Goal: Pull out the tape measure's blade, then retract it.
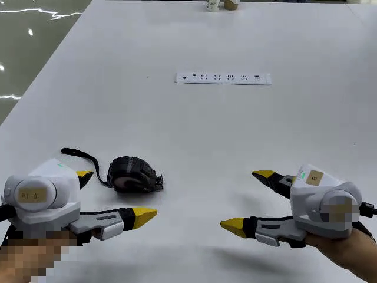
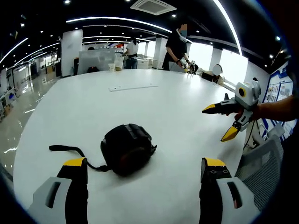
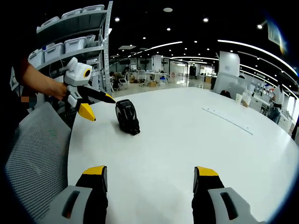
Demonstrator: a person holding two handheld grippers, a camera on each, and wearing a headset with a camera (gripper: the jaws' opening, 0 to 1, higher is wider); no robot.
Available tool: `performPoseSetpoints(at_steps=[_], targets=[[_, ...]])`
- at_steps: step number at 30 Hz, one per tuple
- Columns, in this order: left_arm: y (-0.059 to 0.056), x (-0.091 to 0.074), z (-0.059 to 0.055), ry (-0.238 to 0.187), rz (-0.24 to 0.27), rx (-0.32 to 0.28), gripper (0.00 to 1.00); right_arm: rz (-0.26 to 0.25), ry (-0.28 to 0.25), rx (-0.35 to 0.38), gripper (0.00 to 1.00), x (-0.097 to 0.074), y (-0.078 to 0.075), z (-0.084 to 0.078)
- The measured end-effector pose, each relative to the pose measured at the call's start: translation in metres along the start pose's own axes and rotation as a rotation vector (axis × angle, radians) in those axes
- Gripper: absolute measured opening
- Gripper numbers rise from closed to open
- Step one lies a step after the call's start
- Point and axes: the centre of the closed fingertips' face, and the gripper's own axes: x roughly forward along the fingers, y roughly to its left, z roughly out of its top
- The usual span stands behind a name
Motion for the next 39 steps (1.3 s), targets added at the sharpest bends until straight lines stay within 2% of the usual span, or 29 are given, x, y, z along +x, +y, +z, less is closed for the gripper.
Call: performPoseSetpoints(at_steps=[2, 6, 15, 19, 23, 28, 34, 39], targets=[[-0.003, -0.001, 0.000, -0.005, -0.017, 0.014, 0.99, -0.012, 0.002, 0.009, 0.74, -0.003, 0.000, -0.003], [-0.005, -0.003, -0.002, -0.011, -0.034, 0.061, 0.99, -0.027, -0.031, 0.045, 0.78, -0.009, 0.001, -0.001], [-0.007, -0.008, -0.005, -0.031, -0.082, 0.067, 0.99, -0.040, -0.051, 0.073, 0.84, -0.017, 0.004, -0.003], [-0.008, -0.010, -0.005, -0.042, -0.082, 0.101, 0.99, -0.046, -0.064, 0.094, 0.87, -0.020, 0.005, -0.002], [-0.010, -0.011, -0.009, -0.031, -0.087, 0.119, 0.99, -0.051, -0.067, 0.106, 0.89, -0.022, 0.006, -0.001], [-0.012, -0.011, -0.008, -0.038, -0.096, 0.108, 0.99, -0.044, -0.094, 0.134, 0.95, -0.023, 0.008, 0.002], [-0.012, -0.011, -0.007, -0.047, -0.097, 0.097, 0.99, -0.041, -0.098, 0.127, 0.99, -0.024, 0.009, 0.003], [-0.013, -0.012, -0.005, -0.051, -0.104, 0.106, 0.99, -0.038, -0.107, 0.136, 0.99, -0.026, 0.009, 0.005]])
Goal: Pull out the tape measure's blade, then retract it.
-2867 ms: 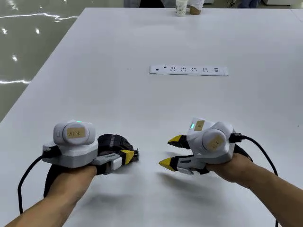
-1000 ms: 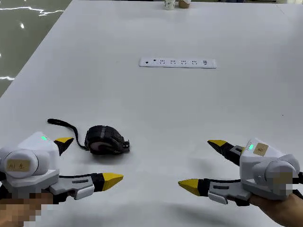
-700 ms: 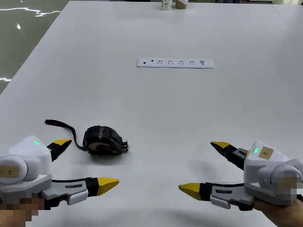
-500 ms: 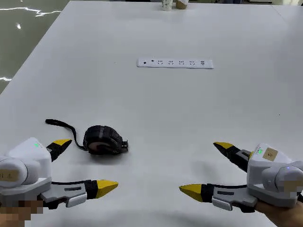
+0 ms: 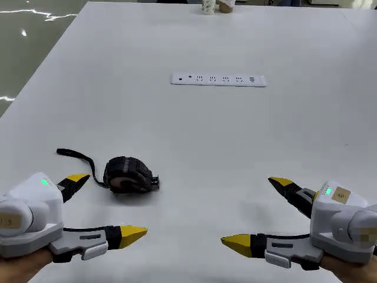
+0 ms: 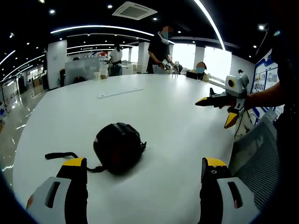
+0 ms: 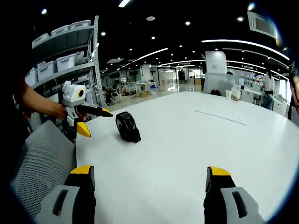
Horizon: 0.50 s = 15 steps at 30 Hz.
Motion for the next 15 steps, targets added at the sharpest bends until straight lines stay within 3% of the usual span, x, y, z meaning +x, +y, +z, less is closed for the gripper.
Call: performPoseSetpoints(at_steps=[15], targets=[[-0.0020, -0.0018, -0.0019, 0.017, -0.011, 0.018, 0.99, -0.008, -0.006, 0.005, 0.99, -0.0040, -0.0004, 0.0008]])
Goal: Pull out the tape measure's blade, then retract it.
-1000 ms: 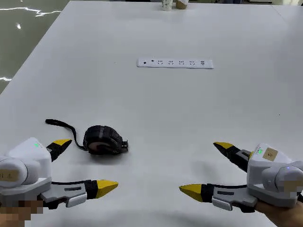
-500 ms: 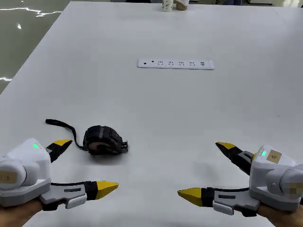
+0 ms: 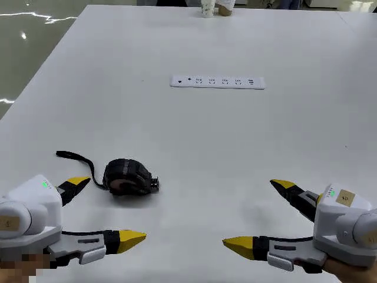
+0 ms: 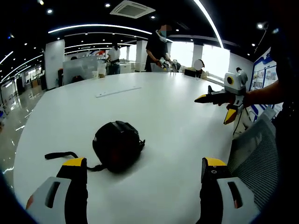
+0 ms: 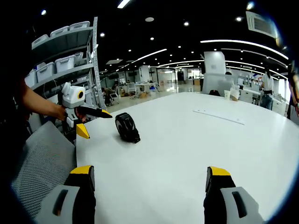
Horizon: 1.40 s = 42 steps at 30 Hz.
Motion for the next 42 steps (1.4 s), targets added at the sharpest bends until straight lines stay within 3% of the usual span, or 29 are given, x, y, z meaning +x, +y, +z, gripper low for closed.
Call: performPoseSetpoints(at_steps=[12, 33, 42], targets=[[-0.0013, -0.0039, 0.0062, -0.012, -0.010, 0.010, 0.99, 0.001, -0.002, 0.000, 0.99, -0.0020, -0.0017, 0.0007], [-0.0034, -0.0074, 0.0049, -0.006, -0.021, -0.002, 0.99, -0.002, 0.004, -0.002, 0.99, -0.0063, -0.0001, -0.0011], [-0.0011, -0.0066, 0.0059, -0.008, 0.000, -0.002, 0.99, -0.007, 0.010, 0.000, 0.99, -0.0055, 0.0001, -0.0019]])
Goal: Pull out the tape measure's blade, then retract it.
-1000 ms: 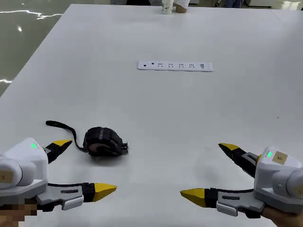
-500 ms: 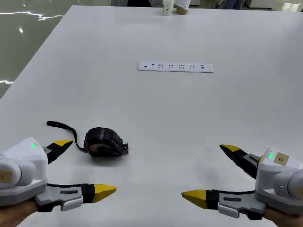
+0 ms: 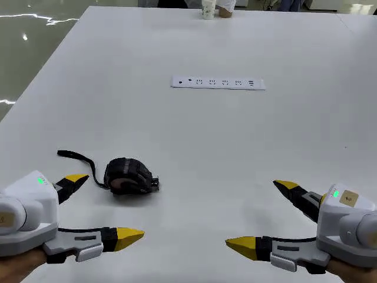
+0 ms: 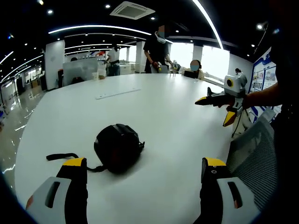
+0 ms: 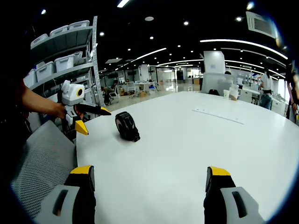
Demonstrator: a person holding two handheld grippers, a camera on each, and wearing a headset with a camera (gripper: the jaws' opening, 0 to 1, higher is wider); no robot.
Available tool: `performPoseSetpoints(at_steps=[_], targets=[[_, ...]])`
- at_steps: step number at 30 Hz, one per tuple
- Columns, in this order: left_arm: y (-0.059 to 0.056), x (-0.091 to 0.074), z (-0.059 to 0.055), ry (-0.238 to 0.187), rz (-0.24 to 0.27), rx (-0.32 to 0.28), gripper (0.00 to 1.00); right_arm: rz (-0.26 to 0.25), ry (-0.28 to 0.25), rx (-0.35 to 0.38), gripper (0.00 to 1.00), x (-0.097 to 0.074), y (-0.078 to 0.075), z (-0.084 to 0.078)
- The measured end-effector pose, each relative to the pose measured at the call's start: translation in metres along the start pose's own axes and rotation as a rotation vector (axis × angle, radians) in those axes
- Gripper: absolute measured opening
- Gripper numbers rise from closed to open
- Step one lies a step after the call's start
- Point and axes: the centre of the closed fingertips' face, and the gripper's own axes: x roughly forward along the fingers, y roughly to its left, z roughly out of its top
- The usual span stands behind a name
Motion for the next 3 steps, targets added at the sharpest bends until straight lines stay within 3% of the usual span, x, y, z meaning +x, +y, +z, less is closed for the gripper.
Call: performPoseSetpoints(at_steps=[3], targets=[[-0.0003, 0.0006, -0.0006, 0.005, 0.000, -0.002, 0.99, -0.001, -0.001, 0.000, 0.99, 0.0010, 0.0002, 0.0006]])
